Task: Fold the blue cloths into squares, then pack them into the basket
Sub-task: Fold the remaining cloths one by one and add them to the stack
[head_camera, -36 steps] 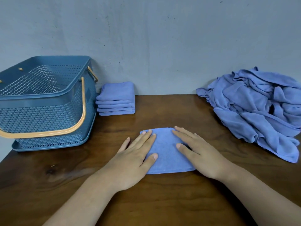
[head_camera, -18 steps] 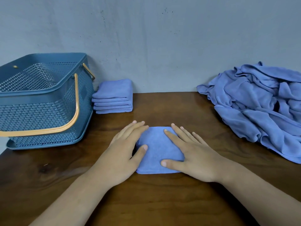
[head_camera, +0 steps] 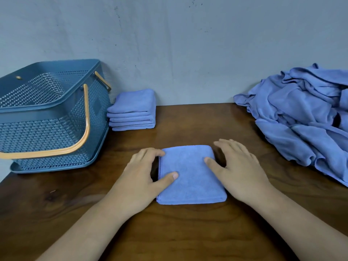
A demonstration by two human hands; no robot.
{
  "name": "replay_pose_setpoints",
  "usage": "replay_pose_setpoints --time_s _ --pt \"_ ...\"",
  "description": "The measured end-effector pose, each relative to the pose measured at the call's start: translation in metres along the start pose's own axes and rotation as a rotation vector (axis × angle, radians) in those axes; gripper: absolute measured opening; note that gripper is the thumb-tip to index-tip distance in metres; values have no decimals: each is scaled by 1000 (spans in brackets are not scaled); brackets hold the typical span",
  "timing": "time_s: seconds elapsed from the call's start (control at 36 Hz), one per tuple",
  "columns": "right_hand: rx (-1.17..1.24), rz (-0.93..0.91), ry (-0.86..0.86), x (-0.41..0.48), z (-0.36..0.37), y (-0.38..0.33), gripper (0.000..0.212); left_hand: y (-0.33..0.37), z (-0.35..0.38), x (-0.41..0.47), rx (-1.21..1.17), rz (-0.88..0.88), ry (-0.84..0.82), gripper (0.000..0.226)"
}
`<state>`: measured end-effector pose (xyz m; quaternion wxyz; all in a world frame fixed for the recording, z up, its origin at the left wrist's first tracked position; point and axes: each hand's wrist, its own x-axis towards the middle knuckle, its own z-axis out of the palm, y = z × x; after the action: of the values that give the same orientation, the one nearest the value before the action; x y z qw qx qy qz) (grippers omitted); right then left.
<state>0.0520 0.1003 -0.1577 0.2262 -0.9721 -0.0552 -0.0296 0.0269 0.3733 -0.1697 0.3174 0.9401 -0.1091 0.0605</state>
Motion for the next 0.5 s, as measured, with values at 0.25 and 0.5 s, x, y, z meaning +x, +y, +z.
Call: replay_pose_setpoints --time_s 0.25,0.5 --pt "305 118 2 8 6 -12 27 0 3 4 -7 -142 -52 101" --pt "819 -115 7 -5 -12 -44 40 7 -7 5 -548 -251 -10 103"
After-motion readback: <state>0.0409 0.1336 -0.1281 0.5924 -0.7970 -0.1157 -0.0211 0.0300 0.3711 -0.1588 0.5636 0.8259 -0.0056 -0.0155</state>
